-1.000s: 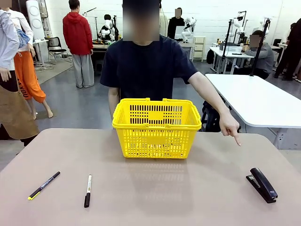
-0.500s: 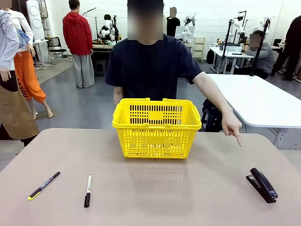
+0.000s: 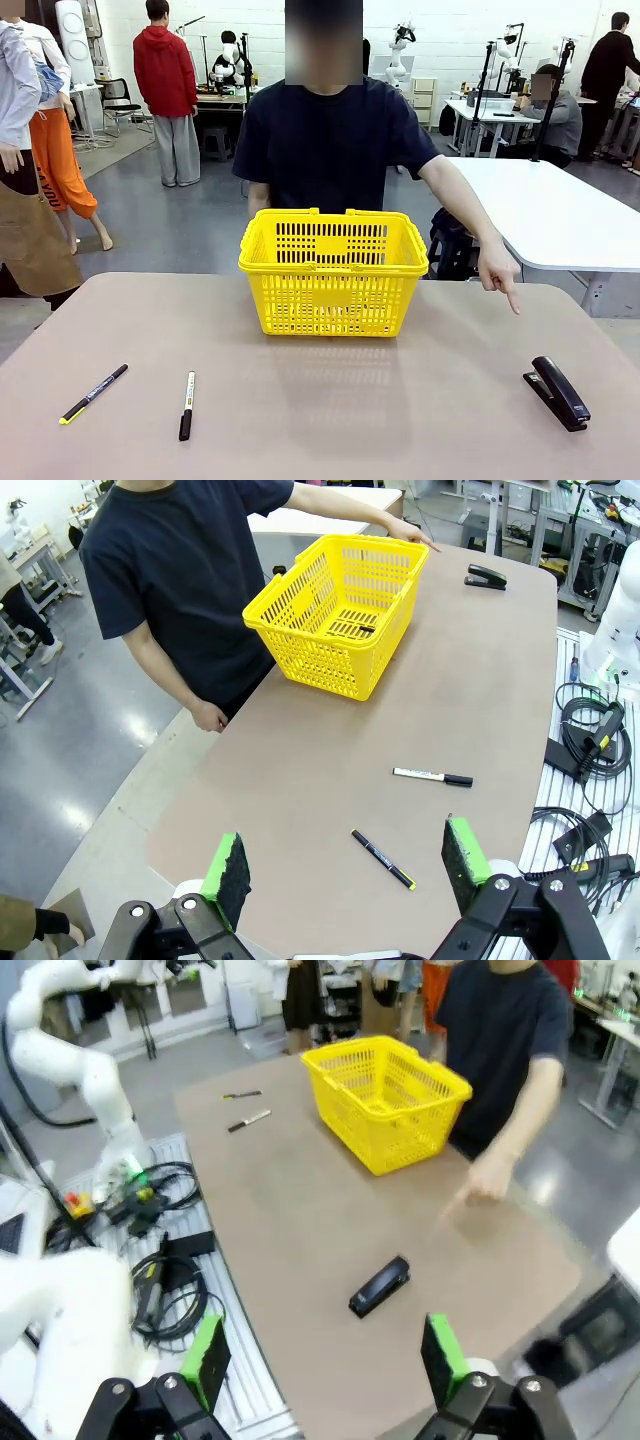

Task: Place the items the person wants into the basket.
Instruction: Pick up the item the person points to and place it in the Market Basket.

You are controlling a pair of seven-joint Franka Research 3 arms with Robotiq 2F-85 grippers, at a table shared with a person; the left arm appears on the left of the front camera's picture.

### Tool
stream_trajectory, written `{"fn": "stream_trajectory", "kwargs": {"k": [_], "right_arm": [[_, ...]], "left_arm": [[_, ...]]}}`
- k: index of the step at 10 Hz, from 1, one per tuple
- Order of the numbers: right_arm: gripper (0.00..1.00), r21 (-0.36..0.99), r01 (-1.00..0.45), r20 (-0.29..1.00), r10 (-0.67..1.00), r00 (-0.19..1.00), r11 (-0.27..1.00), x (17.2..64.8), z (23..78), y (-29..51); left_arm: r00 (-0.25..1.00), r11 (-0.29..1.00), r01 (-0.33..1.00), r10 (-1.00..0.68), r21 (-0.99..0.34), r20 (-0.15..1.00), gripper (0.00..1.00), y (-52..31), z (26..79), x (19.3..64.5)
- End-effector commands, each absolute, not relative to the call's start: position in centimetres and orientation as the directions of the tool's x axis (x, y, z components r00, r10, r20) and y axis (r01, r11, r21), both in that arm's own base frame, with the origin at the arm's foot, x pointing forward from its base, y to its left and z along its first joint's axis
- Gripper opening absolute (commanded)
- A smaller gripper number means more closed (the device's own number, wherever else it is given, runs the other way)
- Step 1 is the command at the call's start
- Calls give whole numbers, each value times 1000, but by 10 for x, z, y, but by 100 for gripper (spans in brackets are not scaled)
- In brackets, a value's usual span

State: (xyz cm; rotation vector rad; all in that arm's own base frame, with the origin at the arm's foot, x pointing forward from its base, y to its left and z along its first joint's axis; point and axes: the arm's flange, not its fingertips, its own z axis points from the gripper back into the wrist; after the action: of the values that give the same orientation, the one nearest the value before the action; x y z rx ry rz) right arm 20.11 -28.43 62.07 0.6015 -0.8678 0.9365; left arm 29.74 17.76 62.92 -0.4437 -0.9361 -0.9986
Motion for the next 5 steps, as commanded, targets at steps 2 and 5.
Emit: {"fn": "stream_trajectory", "kwargs": {"k": [2, 5], "right_arm": [[100, 213, -726, 588, 507, 630, 654, 273, 638, -144], [100, 159, -517, 351, 441, 826, 841, 348, 603, -32]], "left_arm": [[188, 486, 868, -509, 100, 840, 100, 179, 629, 297], [188, 486, 868, -509, 100, 840, 100, 179, 629, 297]]}}
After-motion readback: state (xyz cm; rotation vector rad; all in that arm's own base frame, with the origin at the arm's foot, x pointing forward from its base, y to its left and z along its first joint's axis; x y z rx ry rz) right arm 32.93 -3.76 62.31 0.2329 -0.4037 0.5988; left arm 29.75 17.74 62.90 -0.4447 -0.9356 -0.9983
